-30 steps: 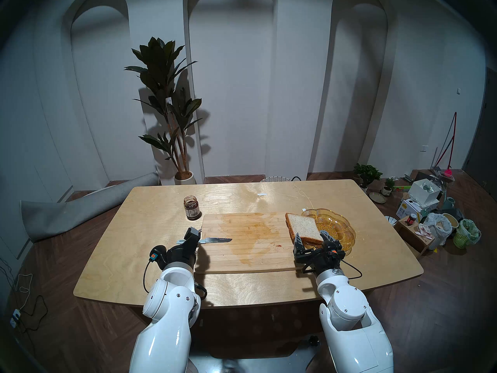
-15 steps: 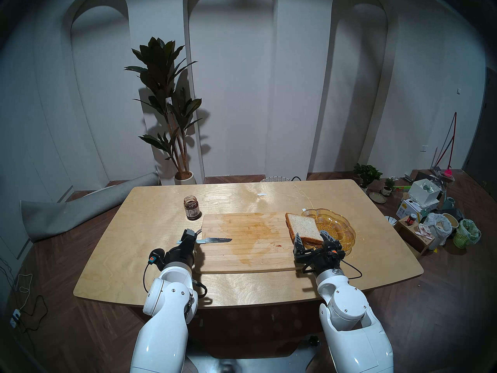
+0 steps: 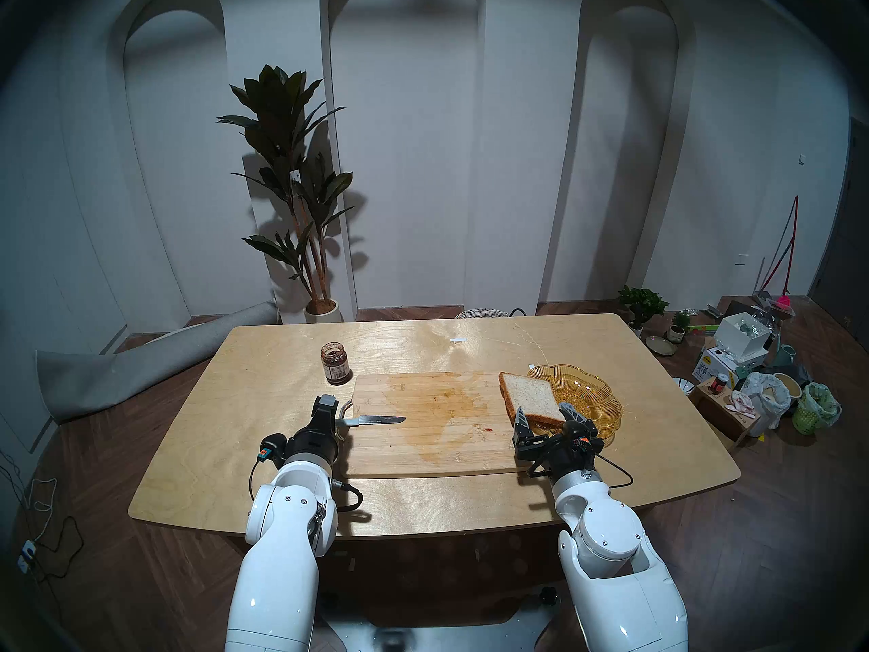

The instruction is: Spread jam over the slice of bread with the knife

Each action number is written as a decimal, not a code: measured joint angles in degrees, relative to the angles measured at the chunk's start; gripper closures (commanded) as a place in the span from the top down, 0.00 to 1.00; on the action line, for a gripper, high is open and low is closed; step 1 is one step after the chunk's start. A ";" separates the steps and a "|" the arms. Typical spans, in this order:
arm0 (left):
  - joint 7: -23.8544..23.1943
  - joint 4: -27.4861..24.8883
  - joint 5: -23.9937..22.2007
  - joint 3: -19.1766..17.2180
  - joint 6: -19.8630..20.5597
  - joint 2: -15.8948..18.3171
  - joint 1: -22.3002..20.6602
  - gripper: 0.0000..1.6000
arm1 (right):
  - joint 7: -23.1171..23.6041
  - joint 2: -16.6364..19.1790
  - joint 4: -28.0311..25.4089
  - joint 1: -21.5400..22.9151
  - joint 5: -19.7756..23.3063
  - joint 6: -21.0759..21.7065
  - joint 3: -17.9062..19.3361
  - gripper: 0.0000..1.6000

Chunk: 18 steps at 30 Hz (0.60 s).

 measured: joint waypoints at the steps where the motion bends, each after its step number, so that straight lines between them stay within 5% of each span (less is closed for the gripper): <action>1: -0.27 0.30 -0.35 -0.01 0.00 -0.01 -0.24 1.00 | 0.00 0.00 0.00 0.00 0.00 0.00 0.00 1.00; 18: -2.36 3.46 -2.50 0.79 -2.18 -0.08 -2.71 1.00 | 0.00 0.02 0.00 0.00 0.02 0.00 -0.01 1.00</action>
